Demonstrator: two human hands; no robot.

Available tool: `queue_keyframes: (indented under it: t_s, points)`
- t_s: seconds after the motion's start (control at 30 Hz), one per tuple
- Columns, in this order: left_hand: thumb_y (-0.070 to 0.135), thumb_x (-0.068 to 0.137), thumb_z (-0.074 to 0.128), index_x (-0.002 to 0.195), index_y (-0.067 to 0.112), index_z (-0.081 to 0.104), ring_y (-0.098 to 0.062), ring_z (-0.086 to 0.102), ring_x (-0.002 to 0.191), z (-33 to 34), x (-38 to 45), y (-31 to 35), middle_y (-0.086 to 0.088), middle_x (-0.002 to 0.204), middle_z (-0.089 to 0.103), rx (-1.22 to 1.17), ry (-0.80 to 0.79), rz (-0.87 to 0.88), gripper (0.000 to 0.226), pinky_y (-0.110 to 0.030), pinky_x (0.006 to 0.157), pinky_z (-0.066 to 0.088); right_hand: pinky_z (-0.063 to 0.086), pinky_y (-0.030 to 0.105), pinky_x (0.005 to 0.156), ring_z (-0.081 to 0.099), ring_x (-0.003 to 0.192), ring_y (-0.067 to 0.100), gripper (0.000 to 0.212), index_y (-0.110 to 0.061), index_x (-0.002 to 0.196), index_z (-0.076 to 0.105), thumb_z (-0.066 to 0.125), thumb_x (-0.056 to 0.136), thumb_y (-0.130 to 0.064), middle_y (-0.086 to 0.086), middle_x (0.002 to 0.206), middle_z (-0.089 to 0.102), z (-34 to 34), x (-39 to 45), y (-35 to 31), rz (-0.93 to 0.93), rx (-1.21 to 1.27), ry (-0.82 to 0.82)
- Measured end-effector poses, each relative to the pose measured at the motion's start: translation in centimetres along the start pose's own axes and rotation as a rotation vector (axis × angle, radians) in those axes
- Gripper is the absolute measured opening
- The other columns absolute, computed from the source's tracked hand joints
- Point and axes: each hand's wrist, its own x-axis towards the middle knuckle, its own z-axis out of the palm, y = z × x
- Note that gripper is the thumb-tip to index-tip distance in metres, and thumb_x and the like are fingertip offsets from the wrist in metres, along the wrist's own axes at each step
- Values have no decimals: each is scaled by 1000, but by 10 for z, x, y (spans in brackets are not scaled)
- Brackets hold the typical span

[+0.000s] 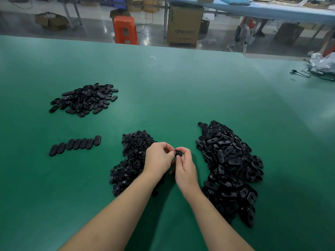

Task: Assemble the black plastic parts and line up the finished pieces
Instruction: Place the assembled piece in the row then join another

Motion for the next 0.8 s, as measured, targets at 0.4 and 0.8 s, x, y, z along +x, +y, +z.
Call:
queue_keyframes:
  t_s: [0.4,0.8]
  points:
    - [19,78,84,80,19,75,-11,67,71,-4,6,-8,4,75,74,-96,-86,5,9,-24,71,53,54,55,80,64,80,27,30,-40,100,55,44,106,-13,0,88,67,-3,1,-1,56,156,40]
    - [10,84,75,76,18,74,-15,62,49,-4,7,-9,-2,60,71,-164,-144,-23,11,-30,57,59,48,29,51,57,55,16,19,-20,100,62,48,105,-8,6,73,66,-4,3,-2,84,274,51]
